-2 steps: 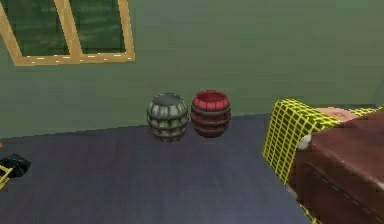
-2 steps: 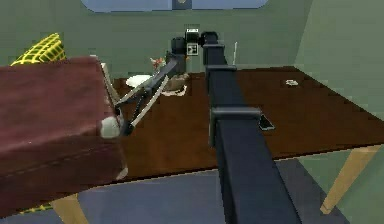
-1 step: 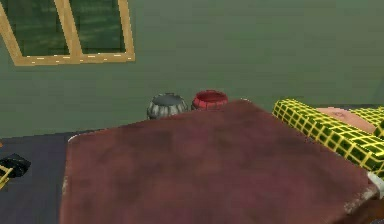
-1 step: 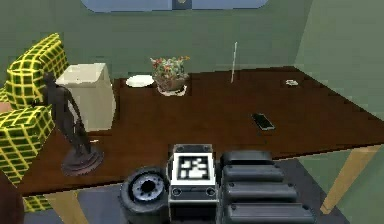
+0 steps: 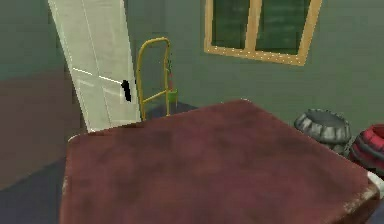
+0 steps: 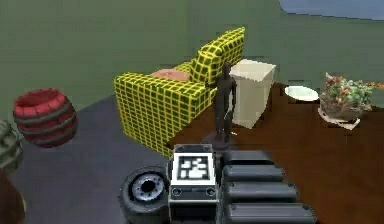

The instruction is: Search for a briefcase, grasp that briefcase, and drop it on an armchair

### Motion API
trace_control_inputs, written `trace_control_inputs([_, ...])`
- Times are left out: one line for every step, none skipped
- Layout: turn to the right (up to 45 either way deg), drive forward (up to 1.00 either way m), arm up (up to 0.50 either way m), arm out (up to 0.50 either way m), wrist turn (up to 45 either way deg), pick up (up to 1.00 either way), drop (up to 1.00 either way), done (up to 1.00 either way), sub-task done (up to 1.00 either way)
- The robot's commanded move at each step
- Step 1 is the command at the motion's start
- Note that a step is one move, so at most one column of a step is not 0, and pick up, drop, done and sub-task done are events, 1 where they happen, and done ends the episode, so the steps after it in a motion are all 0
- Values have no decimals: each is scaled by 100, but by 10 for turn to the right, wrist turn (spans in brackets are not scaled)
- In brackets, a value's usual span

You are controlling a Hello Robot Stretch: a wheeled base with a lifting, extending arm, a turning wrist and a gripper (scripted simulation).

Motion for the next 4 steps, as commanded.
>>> trace_control_inputs([-450, 0, 0, 0, 0, 0, 0, 0, 0])
trace_control_inputs([-150, 0, 0, 0, 0, 0, 0, 0, 0])
trace_control_inputs([0, 100, 0, 0, 0, 0, 0, 0, 0])
trace_control_inputs([0, 100, 0, 0, 0, 0, 0, 0, 0])
